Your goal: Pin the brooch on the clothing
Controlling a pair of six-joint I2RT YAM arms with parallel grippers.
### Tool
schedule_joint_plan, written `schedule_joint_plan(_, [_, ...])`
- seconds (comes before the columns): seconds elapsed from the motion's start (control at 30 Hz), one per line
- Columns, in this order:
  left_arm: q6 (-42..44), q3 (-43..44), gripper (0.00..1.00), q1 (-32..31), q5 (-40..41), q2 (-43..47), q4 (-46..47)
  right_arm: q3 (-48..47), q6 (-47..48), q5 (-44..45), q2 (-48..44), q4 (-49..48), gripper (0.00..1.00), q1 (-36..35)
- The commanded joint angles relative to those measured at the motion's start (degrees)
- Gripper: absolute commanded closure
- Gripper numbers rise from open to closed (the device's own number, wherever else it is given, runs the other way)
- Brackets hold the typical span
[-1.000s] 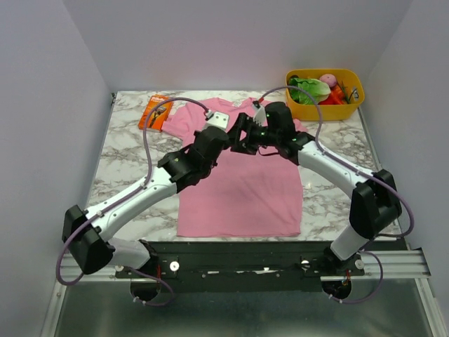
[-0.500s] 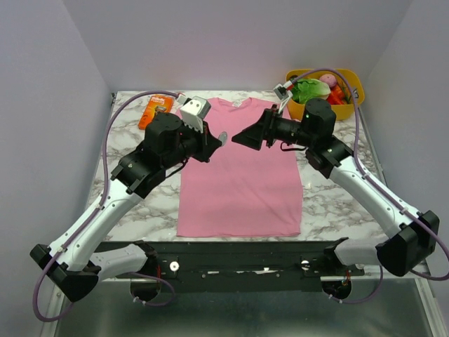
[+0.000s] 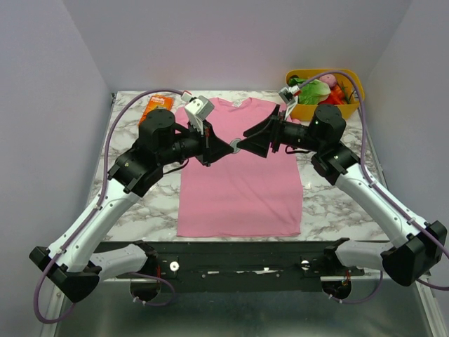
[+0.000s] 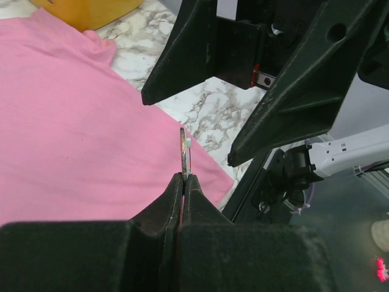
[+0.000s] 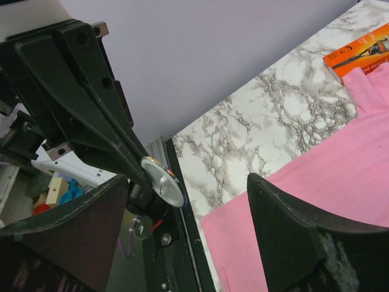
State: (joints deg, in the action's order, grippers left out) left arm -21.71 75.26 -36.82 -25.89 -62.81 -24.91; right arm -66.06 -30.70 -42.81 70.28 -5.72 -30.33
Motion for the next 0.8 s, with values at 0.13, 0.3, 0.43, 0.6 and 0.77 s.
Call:
schedule_joint_plan(0.13, [-1.1, 2.1, 1.0, 0.3, -3.6, 0.1, 1.9, 1.0, 1.2, -4.1, 0.2, -2.3, 0.29, -0.3])
schedule_joint_plan(0.3, [-1.4, 2.3, 1.0, 0.4, -4.0, -0.5, 2.1, 1.2, 0.8, -5.4, 0.8, -2.9, 0.39, -0.2])
schedule_joint_plan(0.43, [-1.4, 2.2, 1.0, 0.4, -3.4, -0.5, 2.1, 1.3, 0.9, -6.0, 1.3, -2.8, 0.51, -0.2])
schedule_joint_plan(0.6, [-1.1, 2.1, 1.0, 0.4, -2.5, -0.7, 2.0, 1.6, 1.2, -6.3, 1.9, -2.6, 0.68, -0.3])
schedule_joint_plan(0.77, [-0.7, 2.2, 1.0, 0.5, -1.4, -0.6, 1.4, 1.6, 1.6, -6.2, 2.0, -2.4, 0.83, -0.3])
